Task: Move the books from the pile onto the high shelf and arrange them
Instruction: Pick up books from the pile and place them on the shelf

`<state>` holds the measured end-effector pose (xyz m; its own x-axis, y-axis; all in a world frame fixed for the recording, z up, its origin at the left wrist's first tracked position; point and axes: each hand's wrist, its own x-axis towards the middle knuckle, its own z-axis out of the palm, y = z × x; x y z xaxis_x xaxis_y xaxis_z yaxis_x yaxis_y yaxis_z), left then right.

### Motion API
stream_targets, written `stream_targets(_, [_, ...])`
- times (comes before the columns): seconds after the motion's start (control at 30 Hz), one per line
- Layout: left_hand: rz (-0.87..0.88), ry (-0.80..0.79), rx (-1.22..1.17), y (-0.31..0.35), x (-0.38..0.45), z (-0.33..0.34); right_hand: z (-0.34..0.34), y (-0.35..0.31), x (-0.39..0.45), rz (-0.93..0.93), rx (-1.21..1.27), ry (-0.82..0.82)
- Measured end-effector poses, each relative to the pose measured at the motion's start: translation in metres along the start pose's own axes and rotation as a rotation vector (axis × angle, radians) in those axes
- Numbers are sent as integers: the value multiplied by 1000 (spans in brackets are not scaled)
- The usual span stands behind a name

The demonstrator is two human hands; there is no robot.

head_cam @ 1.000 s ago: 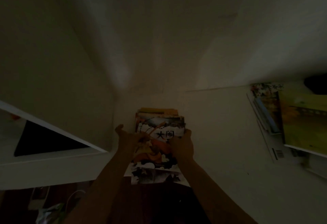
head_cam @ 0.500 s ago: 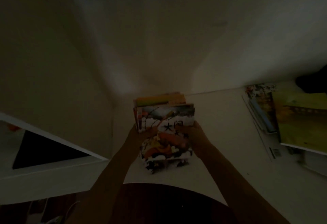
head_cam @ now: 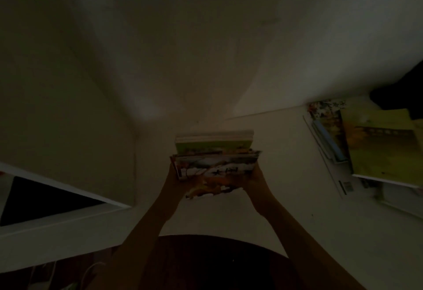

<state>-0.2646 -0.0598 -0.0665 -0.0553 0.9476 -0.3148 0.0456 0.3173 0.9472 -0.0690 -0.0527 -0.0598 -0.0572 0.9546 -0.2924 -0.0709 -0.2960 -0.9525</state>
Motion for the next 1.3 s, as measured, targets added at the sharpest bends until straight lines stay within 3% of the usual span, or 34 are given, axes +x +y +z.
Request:
stream_targets(0.17, [11, 202, 48, 9, -7, 15, 3, -5, -9, 16, 6, 54])
stream_targets(0.37, [156, 110, 125, 56, -50, 10, -3, -53, -46, -59, 21, -53])
stream_targets(0.6, [460, 79, 191, 166, -171, 7, -14, -164, -131, -258, -48, -297])
stream_targets(1.0, [962, 471, -59, 357, -370, -22, 51, -393, -278, -725, -9, -644])
stream_targets(1.17, [1130, 468, -209, 447, -386, -44, 96, -497, -284, -946, 24, -553])
stream_targets(1.3, [1248, 493, -296, 510, -360, -53, 125, -571, -262, -992, -41, -433])
